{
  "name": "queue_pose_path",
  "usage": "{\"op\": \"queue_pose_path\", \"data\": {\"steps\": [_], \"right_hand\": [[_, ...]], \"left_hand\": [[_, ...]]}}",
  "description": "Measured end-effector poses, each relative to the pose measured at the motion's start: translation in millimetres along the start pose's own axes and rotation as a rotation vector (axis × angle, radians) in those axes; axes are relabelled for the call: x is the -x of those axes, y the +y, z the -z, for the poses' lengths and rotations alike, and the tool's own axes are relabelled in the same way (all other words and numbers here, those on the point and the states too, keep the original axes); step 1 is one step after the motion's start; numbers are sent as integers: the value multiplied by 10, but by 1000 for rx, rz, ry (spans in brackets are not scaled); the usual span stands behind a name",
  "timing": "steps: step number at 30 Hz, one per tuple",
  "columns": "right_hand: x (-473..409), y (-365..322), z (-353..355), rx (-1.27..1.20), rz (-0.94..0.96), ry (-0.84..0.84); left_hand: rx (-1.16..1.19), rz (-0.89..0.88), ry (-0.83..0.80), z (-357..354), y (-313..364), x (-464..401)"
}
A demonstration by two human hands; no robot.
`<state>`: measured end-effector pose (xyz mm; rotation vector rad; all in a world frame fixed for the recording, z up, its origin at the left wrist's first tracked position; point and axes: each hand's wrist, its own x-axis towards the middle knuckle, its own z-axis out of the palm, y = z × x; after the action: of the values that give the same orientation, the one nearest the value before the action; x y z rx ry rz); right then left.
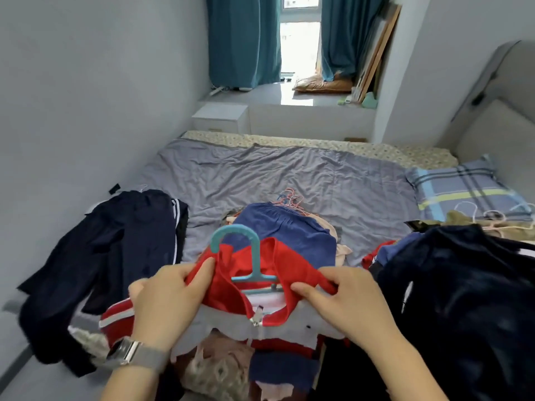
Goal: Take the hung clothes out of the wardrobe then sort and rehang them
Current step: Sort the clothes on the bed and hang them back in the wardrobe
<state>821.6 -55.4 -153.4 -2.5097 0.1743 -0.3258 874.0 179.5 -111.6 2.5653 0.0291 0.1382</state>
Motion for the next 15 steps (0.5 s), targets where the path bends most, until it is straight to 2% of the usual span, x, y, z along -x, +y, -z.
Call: {"op": "queue_pose_path", "data": {"steps": [8,12,15], "right_hand": [[460,-495,1388,4,34,260],[684,-343,2102,114,-1,449],[777,50,2558,153,-110,415]], "left_hand": [[137,-320,116,851,885,377],[240,-529,17,875,1444,514],[284,-656,-116,573,1851,578]]}}
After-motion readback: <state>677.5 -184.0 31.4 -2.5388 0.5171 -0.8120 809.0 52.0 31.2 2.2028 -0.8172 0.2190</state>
